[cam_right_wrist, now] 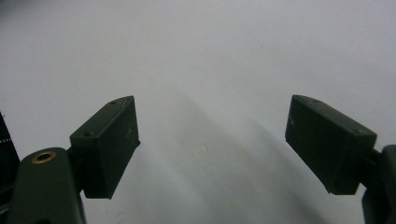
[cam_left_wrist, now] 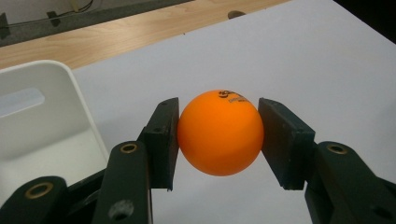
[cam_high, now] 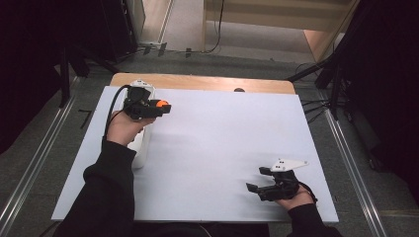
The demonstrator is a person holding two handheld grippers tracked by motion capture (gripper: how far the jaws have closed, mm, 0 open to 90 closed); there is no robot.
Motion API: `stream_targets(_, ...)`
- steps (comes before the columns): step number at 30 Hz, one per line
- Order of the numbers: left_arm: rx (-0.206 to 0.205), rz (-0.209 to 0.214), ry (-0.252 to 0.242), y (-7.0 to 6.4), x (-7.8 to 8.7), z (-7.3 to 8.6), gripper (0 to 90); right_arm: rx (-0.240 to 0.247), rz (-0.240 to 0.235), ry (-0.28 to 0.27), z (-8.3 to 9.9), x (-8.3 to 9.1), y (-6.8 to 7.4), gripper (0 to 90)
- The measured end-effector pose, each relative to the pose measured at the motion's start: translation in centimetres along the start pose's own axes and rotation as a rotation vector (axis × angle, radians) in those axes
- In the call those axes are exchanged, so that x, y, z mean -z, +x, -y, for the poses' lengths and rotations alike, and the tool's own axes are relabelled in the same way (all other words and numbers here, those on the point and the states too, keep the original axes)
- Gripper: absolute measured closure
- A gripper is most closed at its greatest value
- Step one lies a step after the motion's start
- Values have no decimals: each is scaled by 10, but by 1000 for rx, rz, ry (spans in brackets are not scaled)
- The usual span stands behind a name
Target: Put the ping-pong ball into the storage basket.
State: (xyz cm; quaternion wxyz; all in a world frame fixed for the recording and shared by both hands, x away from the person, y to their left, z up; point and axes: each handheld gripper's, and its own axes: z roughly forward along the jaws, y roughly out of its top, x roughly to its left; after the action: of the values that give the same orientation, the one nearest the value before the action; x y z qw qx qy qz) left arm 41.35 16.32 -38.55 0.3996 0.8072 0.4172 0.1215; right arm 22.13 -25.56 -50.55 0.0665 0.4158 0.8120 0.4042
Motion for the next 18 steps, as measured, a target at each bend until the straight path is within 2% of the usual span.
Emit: stream_targets(18,43,-49,-20,18,11,3,510,7,1,6,-1,-1,0,159)
